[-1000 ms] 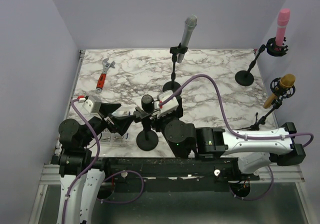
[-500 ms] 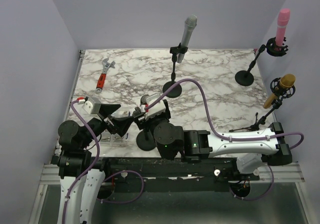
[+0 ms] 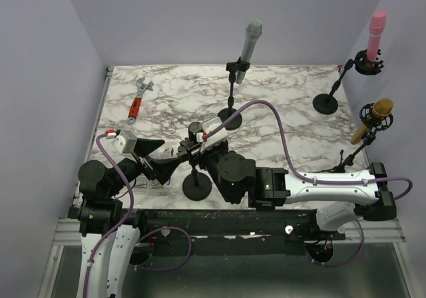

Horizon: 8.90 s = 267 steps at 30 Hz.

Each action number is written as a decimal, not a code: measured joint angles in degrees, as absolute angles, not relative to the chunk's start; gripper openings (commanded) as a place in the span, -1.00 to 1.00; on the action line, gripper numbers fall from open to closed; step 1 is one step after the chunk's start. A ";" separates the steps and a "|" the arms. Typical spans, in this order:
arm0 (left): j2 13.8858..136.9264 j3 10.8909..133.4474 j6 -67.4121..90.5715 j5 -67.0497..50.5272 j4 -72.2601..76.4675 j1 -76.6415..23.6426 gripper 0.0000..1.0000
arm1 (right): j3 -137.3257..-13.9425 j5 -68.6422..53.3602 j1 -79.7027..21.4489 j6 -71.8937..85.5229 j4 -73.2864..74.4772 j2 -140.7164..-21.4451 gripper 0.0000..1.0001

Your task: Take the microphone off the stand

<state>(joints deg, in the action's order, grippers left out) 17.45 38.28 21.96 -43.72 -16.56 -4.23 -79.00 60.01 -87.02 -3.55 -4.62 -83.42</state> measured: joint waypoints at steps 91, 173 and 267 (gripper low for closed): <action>39.81 43.62 5.48 -48.53 -15.55 -20.75 -1.00 | -72.69 25.50 -76.07 -3.97 1.23 -73.28 -0.99; 39.57 43.20 7.97 -45.65 -14.90 -22.41 0.97 | -70.50 44.03 -69.65 -6.22 12.14 -63.46 -0.99; 41.95 47.64 12.97 -35.88 -28.10 -25.74 0.96 | -60.58 41.69 -69.67 7.46 16.10 -54.63 -0.95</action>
<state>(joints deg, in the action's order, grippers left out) 41.95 47.64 12.97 -35.88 -28.10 -25.74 -60.58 41.69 -69.67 7.46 16.10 -54.63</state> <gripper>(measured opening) 0.981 0.538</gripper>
